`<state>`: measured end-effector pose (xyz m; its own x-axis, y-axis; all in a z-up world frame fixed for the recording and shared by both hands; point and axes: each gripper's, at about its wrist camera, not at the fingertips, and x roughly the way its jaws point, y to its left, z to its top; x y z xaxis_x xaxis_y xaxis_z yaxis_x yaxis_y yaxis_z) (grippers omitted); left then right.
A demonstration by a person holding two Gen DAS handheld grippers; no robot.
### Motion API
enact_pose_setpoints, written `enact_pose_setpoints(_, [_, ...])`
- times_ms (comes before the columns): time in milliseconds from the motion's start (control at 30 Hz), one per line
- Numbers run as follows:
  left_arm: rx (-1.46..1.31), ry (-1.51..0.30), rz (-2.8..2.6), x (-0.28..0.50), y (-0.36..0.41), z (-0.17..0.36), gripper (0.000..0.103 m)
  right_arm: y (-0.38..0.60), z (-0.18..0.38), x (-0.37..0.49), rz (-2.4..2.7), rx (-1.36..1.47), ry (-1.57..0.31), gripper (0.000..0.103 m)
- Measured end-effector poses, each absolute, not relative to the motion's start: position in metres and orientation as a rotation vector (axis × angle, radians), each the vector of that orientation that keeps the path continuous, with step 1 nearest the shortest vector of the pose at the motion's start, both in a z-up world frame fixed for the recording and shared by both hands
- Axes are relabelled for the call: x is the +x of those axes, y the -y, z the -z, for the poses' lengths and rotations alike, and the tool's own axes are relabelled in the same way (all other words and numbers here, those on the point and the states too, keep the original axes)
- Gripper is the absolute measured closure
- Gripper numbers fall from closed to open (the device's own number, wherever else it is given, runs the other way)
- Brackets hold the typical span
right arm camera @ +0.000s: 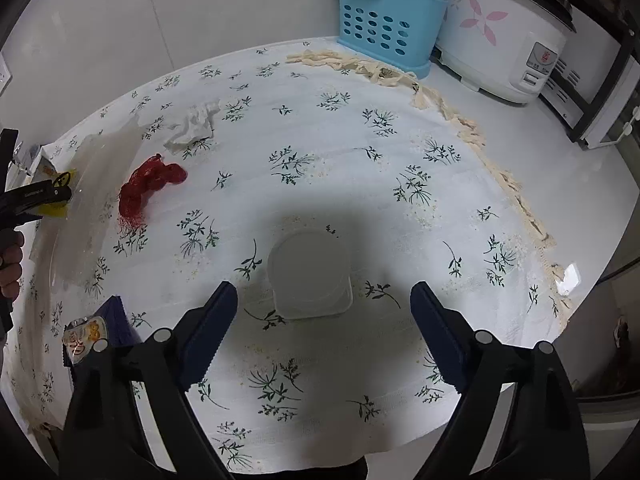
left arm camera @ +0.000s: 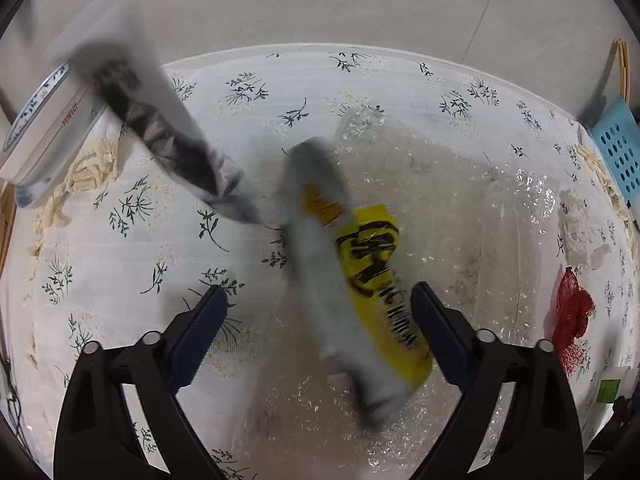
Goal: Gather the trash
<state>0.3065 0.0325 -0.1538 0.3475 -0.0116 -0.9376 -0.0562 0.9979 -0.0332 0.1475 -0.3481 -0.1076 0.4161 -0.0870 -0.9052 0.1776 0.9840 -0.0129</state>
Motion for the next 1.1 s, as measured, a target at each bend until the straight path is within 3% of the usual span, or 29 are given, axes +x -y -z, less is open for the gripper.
enact_pose_setpoints(100, [-0.067, -1.23, -0.022, 0.311, -0.03, 0.157, 0.024, 0.35, 0.109, 0.152, 0.168, 0.108, -1.132, 0.021])
enact_pose_setpoints(400, [-0.051, -1.232, -0.014, 0.319, -0.014, 0.152, 0.043, 0.352, 0.115, 0.159, 0.155, 0.134, -1.137, 0.039])
enact_pose_setpoints(633, [-0.056, -1.229, -0.003, 0.313, -0.021, 0.145, 0.051, 0.349, 0.121, 0.162, 0.152, 0.137, -1.15, 0.061])
enact_pose_setpoints(1100, [-0.068, -1.215, 0.014, 0.288, -0.029, 0.128, 0.056, 0.343, 0.113, 0.158, 0.147, 0.123, -1.127, 0.062])
